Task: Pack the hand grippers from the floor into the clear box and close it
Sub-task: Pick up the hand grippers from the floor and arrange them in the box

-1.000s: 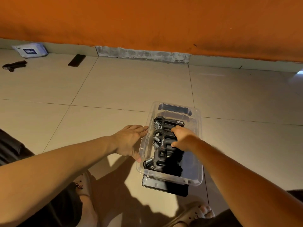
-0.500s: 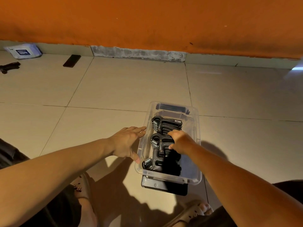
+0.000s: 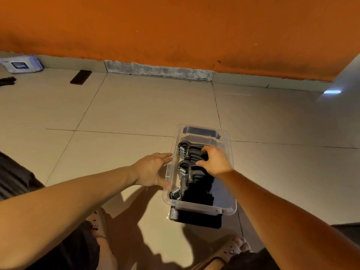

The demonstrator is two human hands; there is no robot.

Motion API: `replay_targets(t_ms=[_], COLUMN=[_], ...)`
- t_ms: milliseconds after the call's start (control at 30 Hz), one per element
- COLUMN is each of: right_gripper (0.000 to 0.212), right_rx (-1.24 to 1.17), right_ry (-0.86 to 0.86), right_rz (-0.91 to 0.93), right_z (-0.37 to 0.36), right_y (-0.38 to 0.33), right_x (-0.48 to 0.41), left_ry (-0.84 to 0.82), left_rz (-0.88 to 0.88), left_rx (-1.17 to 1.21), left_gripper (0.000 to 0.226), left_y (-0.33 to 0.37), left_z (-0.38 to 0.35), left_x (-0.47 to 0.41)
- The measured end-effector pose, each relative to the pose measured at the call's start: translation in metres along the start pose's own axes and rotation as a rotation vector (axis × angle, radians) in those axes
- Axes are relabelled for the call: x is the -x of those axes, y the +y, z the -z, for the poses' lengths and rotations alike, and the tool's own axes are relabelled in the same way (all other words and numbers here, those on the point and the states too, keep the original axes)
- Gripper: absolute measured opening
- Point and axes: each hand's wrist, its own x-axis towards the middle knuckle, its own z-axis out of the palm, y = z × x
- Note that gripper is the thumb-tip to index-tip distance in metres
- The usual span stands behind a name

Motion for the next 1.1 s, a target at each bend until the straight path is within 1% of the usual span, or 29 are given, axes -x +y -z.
replay_targets(t_ms=[100,233,300,333,400,467,600,700,833,967,1100], right_gripper=[0.033,0.037,0.027,0.021,0.021,0.02,0.017,0.016,0.013,0.015,0.014], right_rx=[-0.103,-0.251,-0.342,-0.393,-0.493,-0.538,-0.501,-0.494,-0.57,-0.602,-0.559], right_ry=[0.129,0.244,0.27,0.281,0.301,0.302,0.326,0.334,0.278,0.108,-0.045], right_rz=[-0.014,-0.012,-0.007,-0.007,-0.013,0.005,0.06,0.114,0.13,0.076,0.123], right_z=[0.013,0.026,0.028,0.029,0.03,0.031,0.035,0.035,0.022,-0.001,-0.046], right_y=[-0.026,-0.068,-0.09,-0.102,-0.127,-0.155,-0.219,-0.261,-0.315,-0.379,-0.45], right_x=[0.009,0.023,0.032,0.038,0.05,0.066,0.105,0.134,0.158,0.156,0.141], left_ry=[0.062,0.231,0.298,0.322,0.352,0.363,0.366,0.363,0.35,0.354,0.385], left_rz=[0.042,0.163,0.204,0.213,0.211,0.197,0.183,0.142,0.148,0.226,0.305], left_rx=[0.096,0.189,0.244,0.272,0.32,0.355,0.438,0.451,0.414,0.349,0.255], left_gripper=[0.095,0.065,0.056,0.054,0.053,0.053,0.051,0.051,0.042,0.037,0.031], left_y=[0.003,-0.005,-0.009,-0.011,-0.015,-0.021,-0.033,-0.041,-0.06,-0.098,-0.157], left_z=[0.019,0.047,0.059,0.065,0.077,0.088,0.106,0.119,0.138,0.155,0.165], left_x=[0.011,0.03,0.045,0.053,0.074,0.099,0.159,0.203,0.262,0.318,0.366])
